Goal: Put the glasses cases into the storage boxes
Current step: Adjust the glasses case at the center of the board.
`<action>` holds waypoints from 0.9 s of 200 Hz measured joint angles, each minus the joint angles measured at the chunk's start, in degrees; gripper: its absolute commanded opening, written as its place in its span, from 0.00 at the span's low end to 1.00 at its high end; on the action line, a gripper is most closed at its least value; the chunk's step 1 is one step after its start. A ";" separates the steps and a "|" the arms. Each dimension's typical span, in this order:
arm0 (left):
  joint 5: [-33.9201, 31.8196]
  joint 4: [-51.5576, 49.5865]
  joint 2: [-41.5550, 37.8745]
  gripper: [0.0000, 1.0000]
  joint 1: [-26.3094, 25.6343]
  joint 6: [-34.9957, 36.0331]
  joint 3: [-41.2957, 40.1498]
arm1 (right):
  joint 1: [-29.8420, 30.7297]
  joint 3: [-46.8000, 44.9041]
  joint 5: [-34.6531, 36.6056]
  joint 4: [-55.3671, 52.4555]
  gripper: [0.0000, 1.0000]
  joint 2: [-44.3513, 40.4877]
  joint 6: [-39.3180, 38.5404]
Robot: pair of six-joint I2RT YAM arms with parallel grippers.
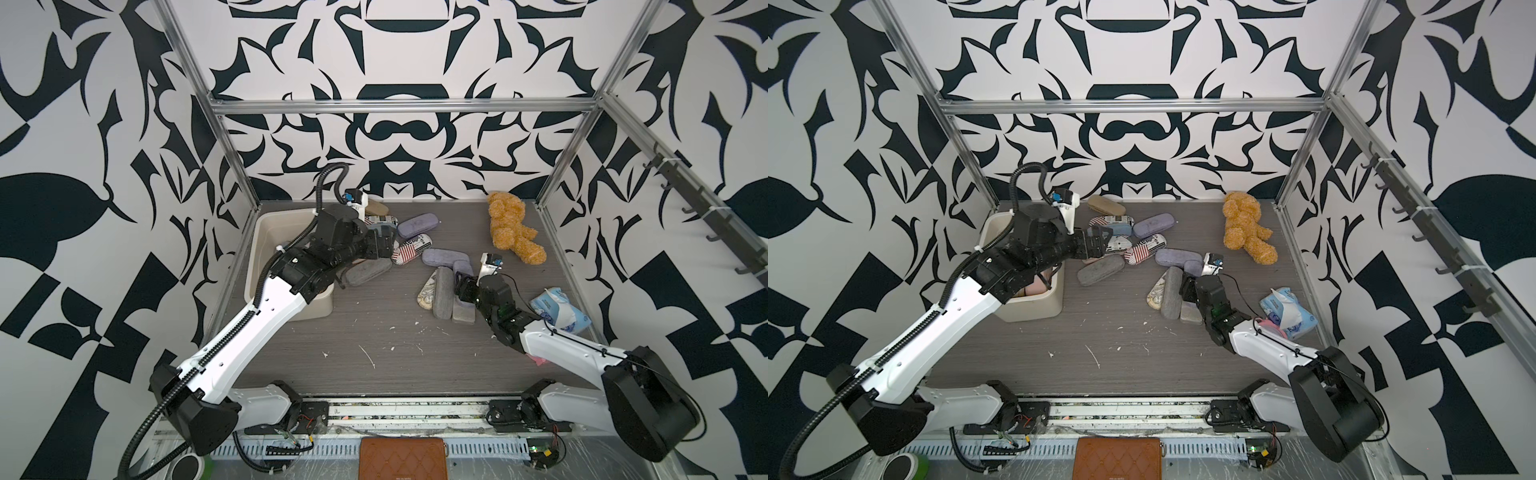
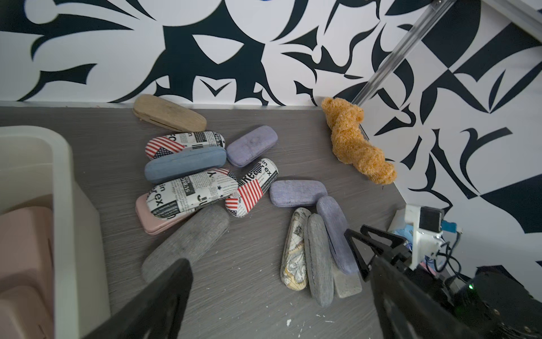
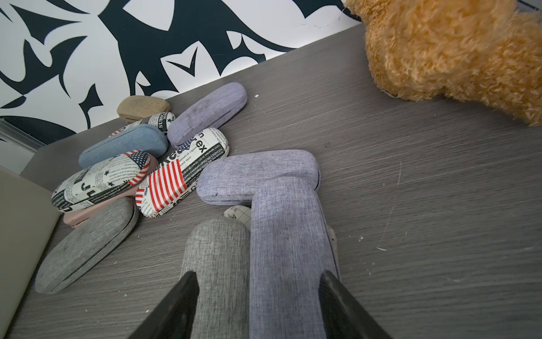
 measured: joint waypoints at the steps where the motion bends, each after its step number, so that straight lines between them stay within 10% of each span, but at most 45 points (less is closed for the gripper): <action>1: -0.28 -0.17 0.15 0.93 -0.33 0.11 0.07 | 0.00 0.00 0.00 0.00 0.68 0.00 -0.02; 86: -7.52 -8.31 10.73 0.92 -9.42 -3.02 0.42 | 0.00 6.49 3.63 -9.49 0.61 0.00 -1.07; 180: -7.08 -13.44 27.61 0.99 -0.50 -2.47 5.60 | 0.00 7.41 3.93 -12.83 0.72 2.19 -2.08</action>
